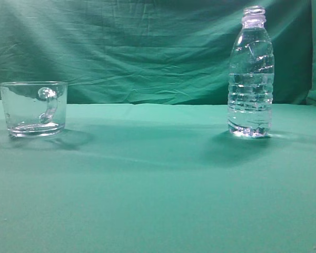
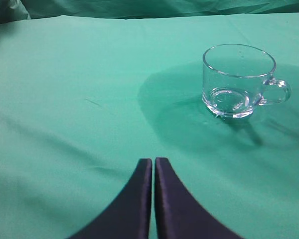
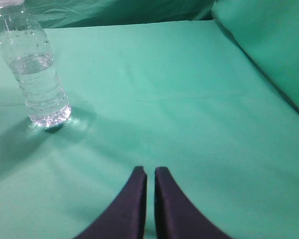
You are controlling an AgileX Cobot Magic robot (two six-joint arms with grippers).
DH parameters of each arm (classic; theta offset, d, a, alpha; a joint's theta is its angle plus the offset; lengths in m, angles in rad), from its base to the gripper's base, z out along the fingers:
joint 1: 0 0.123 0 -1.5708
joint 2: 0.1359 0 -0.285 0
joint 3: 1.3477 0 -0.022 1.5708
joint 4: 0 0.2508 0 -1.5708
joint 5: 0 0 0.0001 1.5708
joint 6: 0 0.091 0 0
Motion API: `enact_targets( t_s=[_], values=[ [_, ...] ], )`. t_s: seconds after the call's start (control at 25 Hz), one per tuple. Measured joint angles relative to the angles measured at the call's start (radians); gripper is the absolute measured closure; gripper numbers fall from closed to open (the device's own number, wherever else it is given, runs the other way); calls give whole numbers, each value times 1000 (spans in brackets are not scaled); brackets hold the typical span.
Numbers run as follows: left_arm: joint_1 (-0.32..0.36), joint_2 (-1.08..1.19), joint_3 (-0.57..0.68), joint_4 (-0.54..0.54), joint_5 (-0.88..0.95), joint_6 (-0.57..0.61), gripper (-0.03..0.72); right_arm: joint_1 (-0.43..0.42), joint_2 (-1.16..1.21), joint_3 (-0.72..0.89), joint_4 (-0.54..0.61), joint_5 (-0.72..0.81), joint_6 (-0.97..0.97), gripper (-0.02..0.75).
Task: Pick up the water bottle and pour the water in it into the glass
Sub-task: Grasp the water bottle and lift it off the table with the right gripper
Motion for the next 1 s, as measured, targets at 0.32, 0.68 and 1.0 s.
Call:
enact_targets(
  t_s=[0.32, 0.68, 1.0],
  values=[
    [0, 0, 0, 0, 0, 0, 688, 0, 0, 0, 0, 0, 0, 690],
    [0, 0, 0, 0, 0, 0, 688, 0, 0, 0, -4, 0, -2, 690],
    [0, 0, 0, 0, 0, 0, 688, 0, 0, 0, 43, -316, 71, 690]
  ],
)
